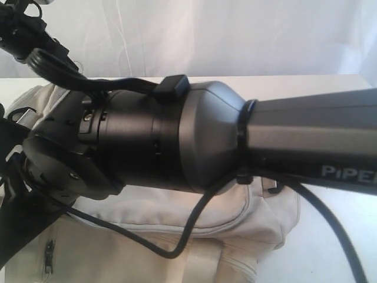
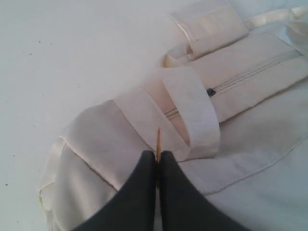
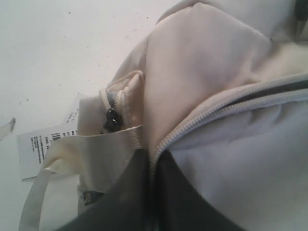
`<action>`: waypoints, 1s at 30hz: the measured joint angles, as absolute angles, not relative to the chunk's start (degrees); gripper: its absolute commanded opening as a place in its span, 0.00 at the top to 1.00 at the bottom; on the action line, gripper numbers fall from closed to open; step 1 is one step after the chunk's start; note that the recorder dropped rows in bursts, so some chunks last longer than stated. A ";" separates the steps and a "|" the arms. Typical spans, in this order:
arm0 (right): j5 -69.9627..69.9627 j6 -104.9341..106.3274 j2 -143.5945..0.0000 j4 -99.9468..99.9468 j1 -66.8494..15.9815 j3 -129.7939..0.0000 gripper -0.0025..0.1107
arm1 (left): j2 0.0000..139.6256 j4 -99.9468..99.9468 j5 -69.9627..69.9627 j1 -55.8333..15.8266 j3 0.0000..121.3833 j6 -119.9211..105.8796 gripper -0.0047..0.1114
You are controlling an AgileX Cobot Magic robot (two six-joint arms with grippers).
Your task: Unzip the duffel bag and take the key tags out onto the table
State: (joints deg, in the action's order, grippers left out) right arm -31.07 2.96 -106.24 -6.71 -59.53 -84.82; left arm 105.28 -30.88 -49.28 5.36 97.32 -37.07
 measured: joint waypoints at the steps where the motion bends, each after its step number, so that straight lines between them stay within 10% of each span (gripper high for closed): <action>1: -31.07 2.82 -106.24 -6.71 -59.53 -84.82 0.98 | 105.28 -30.88 -49.14 5.36 97.32 -37.16 0.75; 6: -31.48 2.61 -106.24 -5.84 -59.66 -84.82 0.84 | 105.28 -28.51 -50.79 5.36 97.76 -36.89 0.28; 8: -31.83 2.61 -106.24 -5.36 -59.66 -84.82 0.74 | 104.95 -27.33 -52.23 5.36 97.76 -35.07 0.25; 12: -33.92 2.61 -105.60 -5.04 -59.70 -84.82 0.52 | 101.58 -25.57 -53.56 5.36 97.76 -32.42 0.38; 23: -54.15 4.63 -91.32 -7.66 -59.94 -87.33 0.50 | 77.49 -24.88 -64.87 5.36 96.09 -30.29 0.94; 30: -68.82 11.77 -88.25 -7.76 -59.94 -86.11 0.50 | 59.85 -25.37 -64.87 5.36 82.33 -29.34 0.96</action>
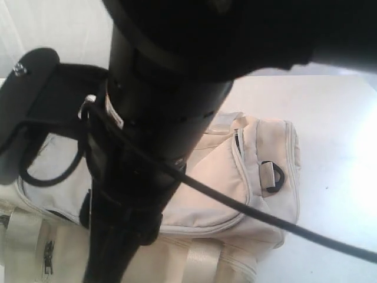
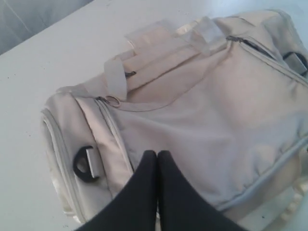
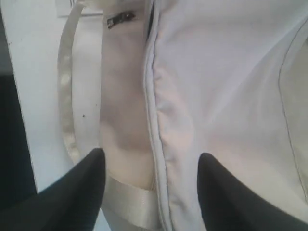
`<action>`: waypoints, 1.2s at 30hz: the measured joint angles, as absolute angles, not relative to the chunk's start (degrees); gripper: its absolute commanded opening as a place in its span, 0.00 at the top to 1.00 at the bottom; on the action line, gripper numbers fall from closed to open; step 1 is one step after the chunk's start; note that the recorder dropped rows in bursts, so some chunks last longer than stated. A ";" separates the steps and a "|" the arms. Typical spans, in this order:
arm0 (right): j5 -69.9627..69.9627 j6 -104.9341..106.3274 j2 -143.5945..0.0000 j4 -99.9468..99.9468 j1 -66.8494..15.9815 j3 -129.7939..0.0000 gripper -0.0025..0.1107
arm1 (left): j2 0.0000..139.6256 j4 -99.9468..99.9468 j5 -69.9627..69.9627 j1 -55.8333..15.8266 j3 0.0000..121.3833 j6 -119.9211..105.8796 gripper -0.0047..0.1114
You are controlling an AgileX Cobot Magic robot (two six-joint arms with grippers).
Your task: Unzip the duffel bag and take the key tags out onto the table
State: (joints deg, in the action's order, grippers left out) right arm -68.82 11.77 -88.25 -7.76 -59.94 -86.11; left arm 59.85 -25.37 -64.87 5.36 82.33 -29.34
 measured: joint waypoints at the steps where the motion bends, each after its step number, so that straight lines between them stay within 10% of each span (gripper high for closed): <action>1: -69.06 12.81 -88.25 -7.76 -59.94 -85.29 0.50 | 57.78 -25.37 -64.87 5.36 80.43 -29.29 0.96; 17: -61.62 15.87 -96.09 -9.49 -54.70 -80.42 0.51 | 37.35 -32.19 -64.87 5.36 48.98 -29.96 0.96; 36: -60.14 24.89 -96.22 0.00 -50.45 -80.42 0.51 | 37.06 -35.96 -63.73 5.36 41.01 -33.99 0.96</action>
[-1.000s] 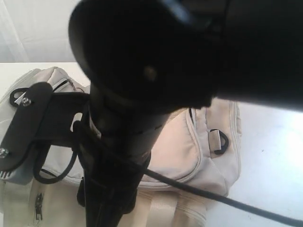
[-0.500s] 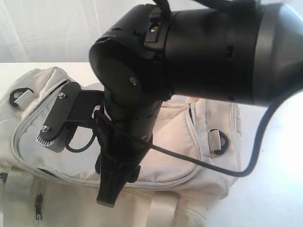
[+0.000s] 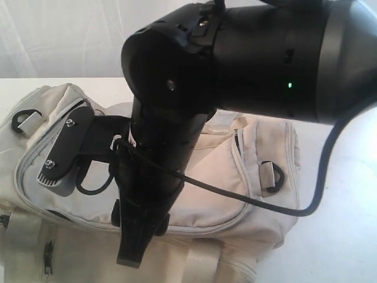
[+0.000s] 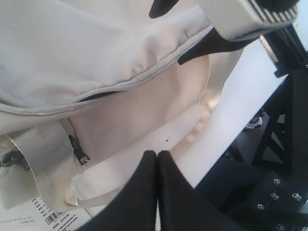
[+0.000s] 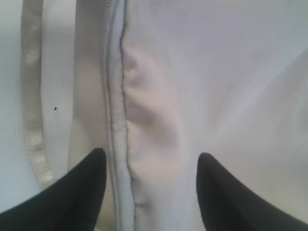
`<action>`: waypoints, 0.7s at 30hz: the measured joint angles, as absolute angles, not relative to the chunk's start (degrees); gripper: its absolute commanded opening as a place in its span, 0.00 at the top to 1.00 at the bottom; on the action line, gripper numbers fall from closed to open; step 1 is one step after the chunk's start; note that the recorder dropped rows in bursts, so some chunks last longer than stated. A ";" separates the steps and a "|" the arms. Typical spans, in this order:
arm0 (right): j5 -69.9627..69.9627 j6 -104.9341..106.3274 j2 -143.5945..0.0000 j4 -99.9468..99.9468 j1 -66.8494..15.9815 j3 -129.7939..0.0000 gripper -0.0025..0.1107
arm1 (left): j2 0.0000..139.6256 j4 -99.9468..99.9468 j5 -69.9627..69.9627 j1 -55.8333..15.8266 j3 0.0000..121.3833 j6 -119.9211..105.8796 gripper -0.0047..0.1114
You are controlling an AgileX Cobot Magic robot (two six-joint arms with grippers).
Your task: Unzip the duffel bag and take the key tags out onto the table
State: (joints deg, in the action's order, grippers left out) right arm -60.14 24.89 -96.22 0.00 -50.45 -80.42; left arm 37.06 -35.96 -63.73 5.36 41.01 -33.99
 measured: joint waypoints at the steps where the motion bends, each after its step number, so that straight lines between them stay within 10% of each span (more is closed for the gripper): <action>1: -59.88 24.99 -96.22 0.00 -50.31 -80.42 0.51 | 37.06 -35.96 -63.73 5.36 41.01 -33.97 0.96; 12: -59.74 24.99 -98.46 0.00 -47.78 -80.40 0.54 | 37.06 -36.31 -63.65 5.36 41.01 -34.17 0.96; 21: -59.66 24.99 -99.65 0.00 -47.73 -80.40 0.98 | 37.06 -36.31 -63.60 5.36 41.01 -34.17 0.96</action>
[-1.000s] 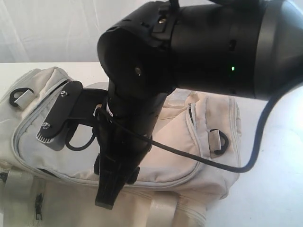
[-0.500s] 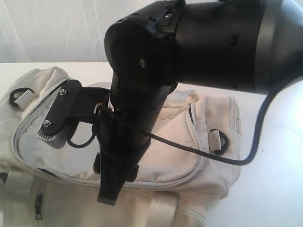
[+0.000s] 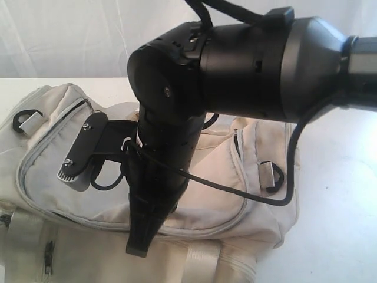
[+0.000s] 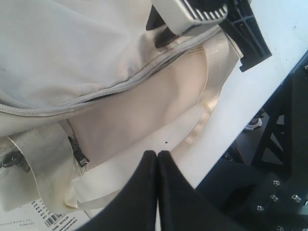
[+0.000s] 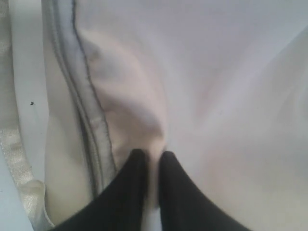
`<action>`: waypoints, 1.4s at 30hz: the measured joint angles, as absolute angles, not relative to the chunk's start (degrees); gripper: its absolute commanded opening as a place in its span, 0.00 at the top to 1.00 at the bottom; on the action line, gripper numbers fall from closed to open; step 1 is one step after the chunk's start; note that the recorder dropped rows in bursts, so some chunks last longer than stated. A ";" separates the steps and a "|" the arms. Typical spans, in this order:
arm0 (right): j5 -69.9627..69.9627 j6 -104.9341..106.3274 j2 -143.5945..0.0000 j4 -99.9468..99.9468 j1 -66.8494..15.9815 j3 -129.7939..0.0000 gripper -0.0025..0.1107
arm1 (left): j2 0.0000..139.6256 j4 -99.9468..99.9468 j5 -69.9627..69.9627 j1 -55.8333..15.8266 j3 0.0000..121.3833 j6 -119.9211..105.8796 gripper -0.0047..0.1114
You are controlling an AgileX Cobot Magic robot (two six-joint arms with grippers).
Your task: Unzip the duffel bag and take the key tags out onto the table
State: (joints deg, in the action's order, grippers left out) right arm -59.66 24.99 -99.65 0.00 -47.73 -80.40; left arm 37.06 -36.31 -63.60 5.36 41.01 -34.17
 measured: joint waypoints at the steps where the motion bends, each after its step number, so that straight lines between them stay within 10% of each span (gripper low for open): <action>1: -59.41 24.99 -99.65 0.00 -47.64 -80.40 0.98 | 37.06 -36.31 -63.50 5.36 41.01 -34.17 0.96; 27: -54.69 31.21 -108.46 -5.68 -27.17 -102.75 0.98 | 38.04 -36.32 -59.41 5.36 41.01 -34.60 0.96; 39: -47.10 33.71 -121.90 -3.94 -18.06 -118.12 0.98 | 72.11 -58.66 -48.74 2.95 52.66 -58.00 0.96; 42: -46.07 31.29 -123.36 -3.75 -17.82 -118.12 0.83 | 79.78 -59.01 -46.40 -1.68 59.10 -59.32 0.96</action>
State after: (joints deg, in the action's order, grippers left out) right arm -46.07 31.29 -123.36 -3.75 -17.82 -118.12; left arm 79.78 -59.01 -46.40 -1.68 59.10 -59.32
